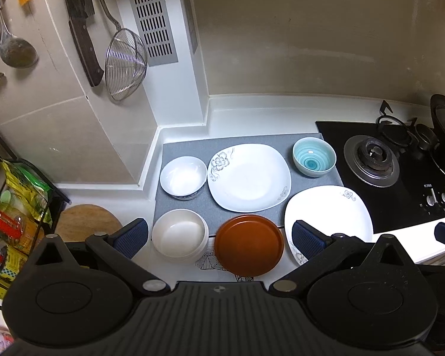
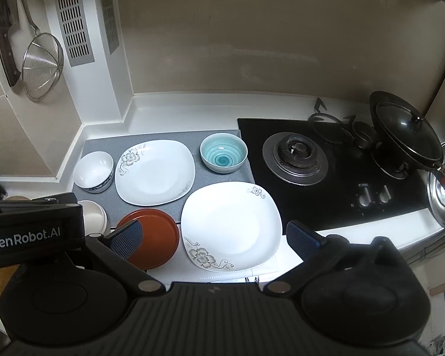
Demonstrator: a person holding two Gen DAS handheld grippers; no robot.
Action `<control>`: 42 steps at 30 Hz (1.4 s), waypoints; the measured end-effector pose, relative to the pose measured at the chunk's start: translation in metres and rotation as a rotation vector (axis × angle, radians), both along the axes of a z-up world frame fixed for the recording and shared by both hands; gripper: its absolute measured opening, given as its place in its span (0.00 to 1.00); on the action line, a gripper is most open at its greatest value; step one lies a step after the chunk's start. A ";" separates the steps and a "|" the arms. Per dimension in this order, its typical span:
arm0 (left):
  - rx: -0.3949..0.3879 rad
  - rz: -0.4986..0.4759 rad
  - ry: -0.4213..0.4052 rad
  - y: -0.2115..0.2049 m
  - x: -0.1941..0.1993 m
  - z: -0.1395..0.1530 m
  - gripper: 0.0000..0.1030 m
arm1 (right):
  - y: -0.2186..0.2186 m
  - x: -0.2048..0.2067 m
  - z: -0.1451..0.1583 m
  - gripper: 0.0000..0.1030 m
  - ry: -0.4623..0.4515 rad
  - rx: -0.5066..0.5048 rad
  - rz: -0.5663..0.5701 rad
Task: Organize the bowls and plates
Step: 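Move both grippers toward the white flower-print plate beside the brown plate, then close both grippers on the rim of the white flower-print plate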
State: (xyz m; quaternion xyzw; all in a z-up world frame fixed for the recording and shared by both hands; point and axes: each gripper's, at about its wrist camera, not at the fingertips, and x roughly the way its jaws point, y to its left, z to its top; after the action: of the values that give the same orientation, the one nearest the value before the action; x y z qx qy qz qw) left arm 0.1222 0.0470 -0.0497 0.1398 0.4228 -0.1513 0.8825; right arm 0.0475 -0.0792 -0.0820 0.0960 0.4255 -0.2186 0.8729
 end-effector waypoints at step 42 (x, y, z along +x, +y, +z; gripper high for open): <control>-0.232 0.145 0.416 -0.092 0.100 -0.219 0.58 | -0.290 0.040 -0.181 1.00 -0.086 0.465 0.296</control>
State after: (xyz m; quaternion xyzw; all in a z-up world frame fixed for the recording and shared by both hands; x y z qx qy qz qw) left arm 0.2219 -0.0450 -0.2685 -0.0273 0.5842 -0.1606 0.7951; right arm 0.0873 -0.3693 -0.2626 0.2396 0.4359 0.0189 0.8673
